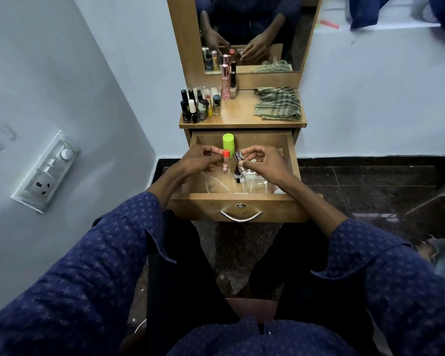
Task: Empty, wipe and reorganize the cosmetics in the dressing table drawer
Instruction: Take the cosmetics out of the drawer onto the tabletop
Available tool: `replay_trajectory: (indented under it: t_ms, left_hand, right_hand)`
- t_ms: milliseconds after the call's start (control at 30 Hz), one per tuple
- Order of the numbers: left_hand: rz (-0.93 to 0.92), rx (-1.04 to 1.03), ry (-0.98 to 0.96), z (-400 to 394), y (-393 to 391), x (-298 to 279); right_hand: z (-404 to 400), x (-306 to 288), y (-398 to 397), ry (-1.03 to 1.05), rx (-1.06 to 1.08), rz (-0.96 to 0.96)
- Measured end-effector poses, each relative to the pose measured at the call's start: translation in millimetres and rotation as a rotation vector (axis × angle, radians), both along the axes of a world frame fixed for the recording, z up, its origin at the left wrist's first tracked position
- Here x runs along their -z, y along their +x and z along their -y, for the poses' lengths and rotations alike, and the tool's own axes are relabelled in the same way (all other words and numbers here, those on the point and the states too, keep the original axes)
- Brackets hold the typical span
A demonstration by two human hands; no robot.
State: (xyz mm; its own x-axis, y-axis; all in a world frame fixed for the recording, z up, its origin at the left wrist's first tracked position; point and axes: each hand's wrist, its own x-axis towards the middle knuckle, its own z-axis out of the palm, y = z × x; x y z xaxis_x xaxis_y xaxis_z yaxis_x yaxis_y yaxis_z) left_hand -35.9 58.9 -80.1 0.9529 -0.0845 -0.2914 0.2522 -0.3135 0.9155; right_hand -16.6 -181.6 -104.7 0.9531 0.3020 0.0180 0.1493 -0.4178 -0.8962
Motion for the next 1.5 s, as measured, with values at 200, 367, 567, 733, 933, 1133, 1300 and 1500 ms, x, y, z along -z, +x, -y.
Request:
replay_trajectory:
  t_ms: [200, 367, 567, 733, 933, 1133, 1300, 1500]
  left_hand:
    - [0.18, 0.028, 0.174, 0, 5, -12]
    - [0.498, 0.027, 0.538, -11, 13, -39]
    - [0.676, 0.027, 0.858, -22, 37, -75]
    - [0.679, 0.145, 1.04, -20, 58, -86]
    - [0.736, 0.154, 1.195, -7, 74, -92]
    - [0.749, 0.139, 1.229, -10, 84, -87]
    - [0.775, 0.121, 1.217, -11, 87, -83]
    - [0.788, 0.11, 1.222, -17, 89, -80]
  right_hand:
    - [-12, -8, 15, 0.098, 0.006, 0.012]
    - [-25, -26, 34, 0.109, 0.025, 0.068]
    - [-53, -41, 60, 0.114, 0.146, 0.162]
    - [-76, -48, 75, 0.083, 0.21, 0.22]
    - [-92, -43, 91, 0.052, 0.255, 0.228]
    - [-107, -40, 103, 0.061, 0.264, 0.234]
    - [-108, -38, 109, 0.056, 0.266, 0.237]
    - [-109, -38, 110, 0.046, 0.256, 0.253]
